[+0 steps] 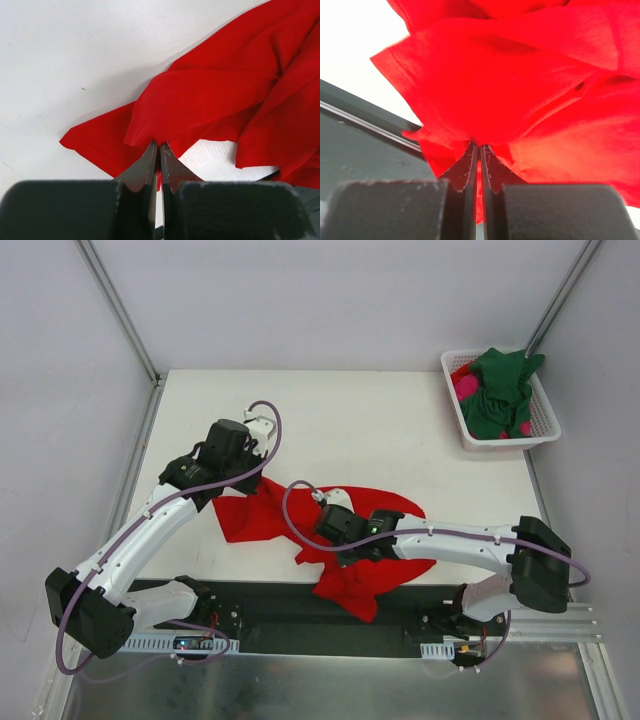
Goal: Fold and stack the t-shirts
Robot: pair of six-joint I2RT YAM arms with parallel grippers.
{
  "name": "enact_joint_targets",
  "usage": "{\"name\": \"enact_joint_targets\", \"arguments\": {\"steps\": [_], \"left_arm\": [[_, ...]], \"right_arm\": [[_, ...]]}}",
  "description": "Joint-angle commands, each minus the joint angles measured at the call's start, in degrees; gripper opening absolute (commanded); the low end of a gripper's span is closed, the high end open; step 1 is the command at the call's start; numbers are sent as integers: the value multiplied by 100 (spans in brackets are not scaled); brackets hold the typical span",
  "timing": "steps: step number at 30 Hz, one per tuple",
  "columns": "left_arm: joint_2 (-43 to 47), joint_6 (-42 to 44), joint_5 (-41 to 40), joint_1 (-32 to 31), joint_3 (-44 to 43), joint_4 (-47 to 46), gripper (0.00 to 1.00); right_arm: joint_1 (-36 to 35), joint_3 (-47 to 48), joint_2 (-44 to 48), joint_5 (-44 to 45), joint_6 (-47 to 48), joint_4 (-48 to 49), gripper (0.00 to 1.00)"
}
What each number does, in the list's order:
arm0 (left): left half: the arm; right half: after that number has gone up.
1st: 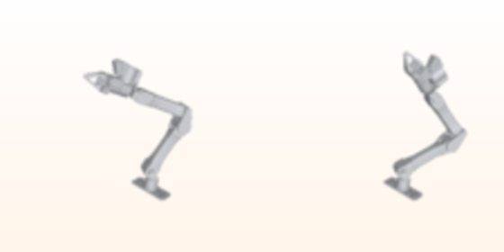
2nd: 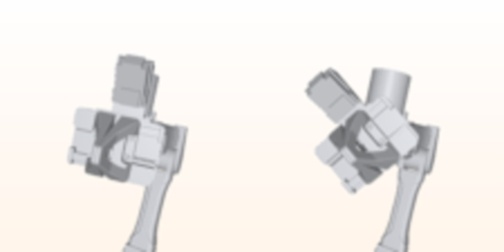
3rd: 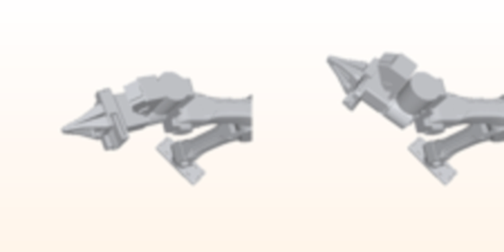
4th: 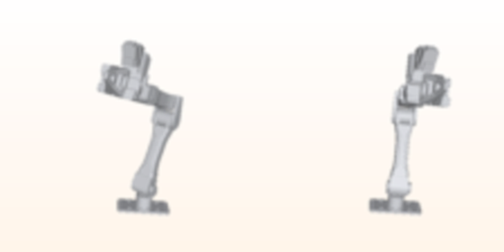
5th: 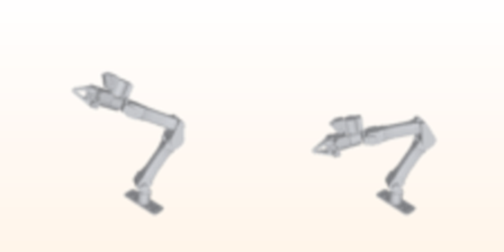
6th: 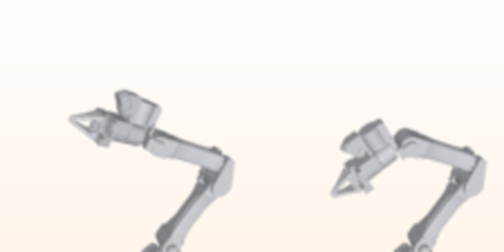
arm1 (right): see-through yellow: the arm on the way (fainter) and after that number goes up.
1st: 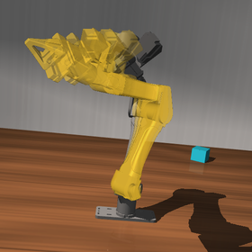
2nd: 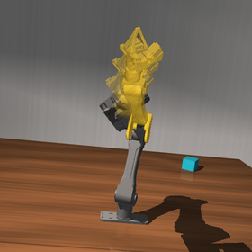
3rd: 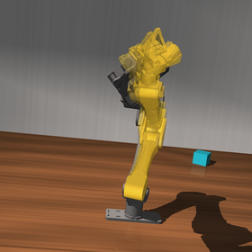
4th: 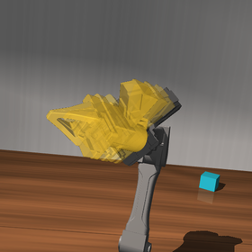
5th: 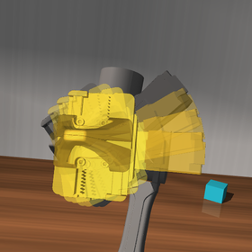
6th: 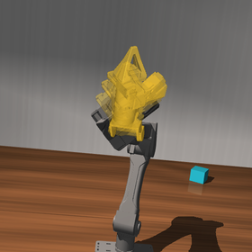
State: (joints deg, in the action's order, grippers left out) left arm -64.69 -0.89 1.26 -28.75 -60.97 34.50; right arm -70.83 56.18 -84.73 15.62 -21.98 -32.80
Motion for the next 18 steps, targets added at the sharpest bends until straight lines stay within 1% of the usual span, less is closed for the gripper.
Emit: {"name": "enact_joint_targets", "arguments": {"steps": [1, 3, 4, 6, 9, 15, 17, 18], "left_arm": [[132, 36, 76, 80, 50, -128, 0], [123, 36, 77, 80, 50, -137, 0], [123, 36, 76, 72, 41, -137, 0], [114, 36, 77, 72, 41, -119, 0], [123, 36, 77, 80, 33, -119, 0], [114, 36, 76, 72, 41, -128, 0], [114, 36, 76, 80, 41, -128, 0], [140, 36, 76, 72, 41, -128, 0]], "right_arm": [[-54, 402, 413, 337, 71, -403, 1], [-54, 402, 413, 381, 88, -447, 2], [-54, 402, 387, 381, 88, -456, 6], [-45, 376, 334, 381, 80, -456, 16], [-45, 323, 281, 319, 53, -368, 22], [-54, 314, 255, 293, 36, -324, 24], [-54, 314, 246, 302, 36, -324, 24], [-54, 306, 246, 302, 53, -324, 22]]}}
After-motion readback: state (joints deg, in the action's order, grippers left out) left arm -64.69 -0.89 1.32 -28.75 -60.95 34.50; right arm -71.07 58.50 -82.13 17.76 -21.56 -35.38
